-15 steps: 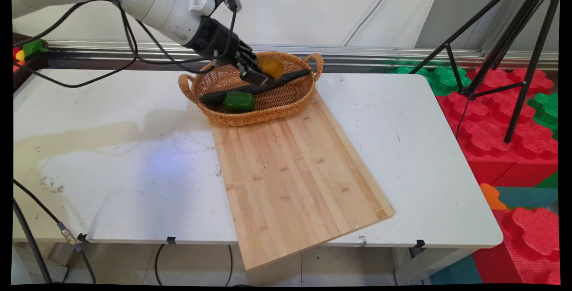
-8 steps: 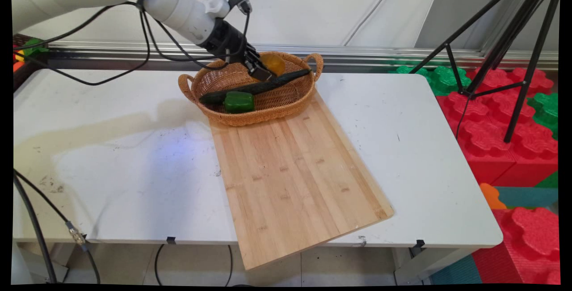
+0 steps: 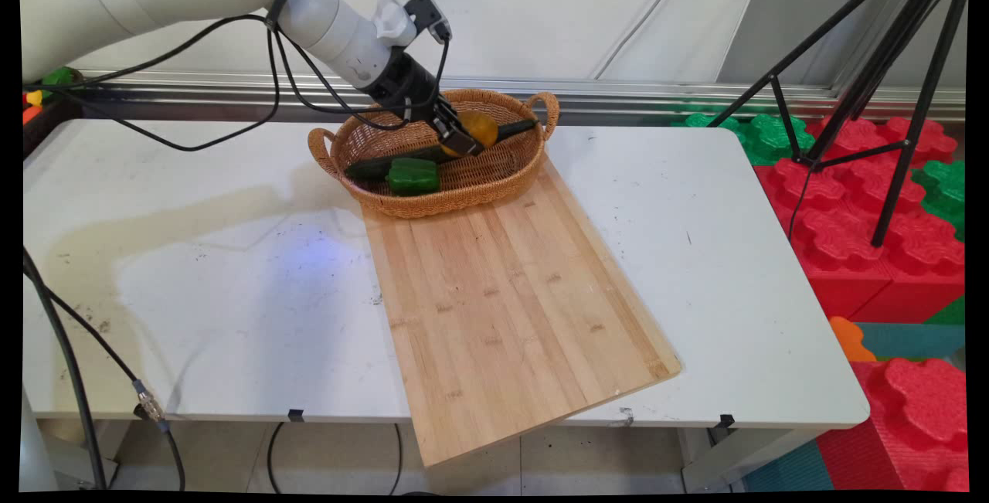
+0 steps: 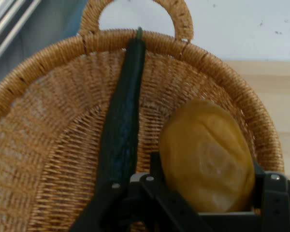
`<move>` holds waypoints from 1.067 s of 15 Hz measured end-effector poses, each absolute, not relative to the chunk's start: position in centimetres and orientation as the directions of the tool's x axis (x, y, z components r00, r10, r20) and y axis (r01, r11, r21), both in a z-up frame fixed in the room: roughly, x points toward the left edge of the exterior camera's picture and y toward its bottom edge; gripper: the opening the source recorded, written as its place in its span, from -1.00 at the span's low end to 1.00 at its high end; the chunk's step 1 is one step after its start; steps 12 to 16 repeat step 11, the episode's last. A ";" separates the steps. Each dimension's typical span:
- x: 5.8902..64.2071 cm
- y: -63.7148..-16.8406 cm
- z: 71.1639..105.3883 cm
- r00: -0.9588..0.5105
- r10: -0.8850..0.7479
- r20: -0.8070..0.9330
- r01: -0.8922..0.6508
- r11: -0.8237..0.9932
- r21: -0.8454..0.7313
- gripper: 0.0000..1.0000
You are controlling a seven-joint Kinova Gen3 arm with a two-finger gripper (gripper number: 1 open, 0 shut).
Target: Place the picked object in the vegetable basket
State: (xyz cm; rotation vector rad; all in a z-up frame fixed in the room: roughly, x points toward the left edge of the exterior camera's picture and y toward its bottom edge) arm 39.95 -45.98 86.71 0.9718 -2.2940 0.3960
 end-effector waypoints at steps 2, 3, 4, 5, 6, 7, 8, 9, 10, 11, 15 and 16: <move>39.9 -46.2 86.3 -0.551 -0.552 0.626 -0.721 0.693 -0.023 -1.00; 40.0 -46.3 86.1 -0.553 -0.555 0.621 -0.718 0.695 -0.019 -1.00; 40.0 -46.4 85.8 -0.557 -0.559 0.615 -0.716 0.698 -0.014 -1.00; 40.1 -46.5 85.7 -0.559 -0.560 0.611 -0.714 0.700 -0.012 -1.00; 40.2 -46.6 85.5 -0.562 -0.562 0.607 -0.713 0.701 -0.011 -1.00; 40.3 -46.7 85.4 -0.563 -0.563 0.605 -0.713 0.701 -0.011 -1.00; 40.4 -46.9 85.3 -0.564 -0.563 0.604 -0.713 0.701 -0.013 1.00; 40.5 -47.0 85.2 -0.565 -0.562 0.604 -0.713 0.702 -0.014 1.00; 40.6 -47.1 85.2 -0.566 -0.559 0.606 -0.711 0.703 -0.015 1.00; 40.6 -47.2 85.3 -0.567 -0.555 0.609 -0.709 0.705 -0.018 1.00; 40.6 -47.2 85.3 -0.567 -0.555 0.609 -0.709 0.705 -0.018 1.00; 40.6 -47.2 85.3 -0.567 -0.555 0.609 -0.709 0.705 -0.018 1.00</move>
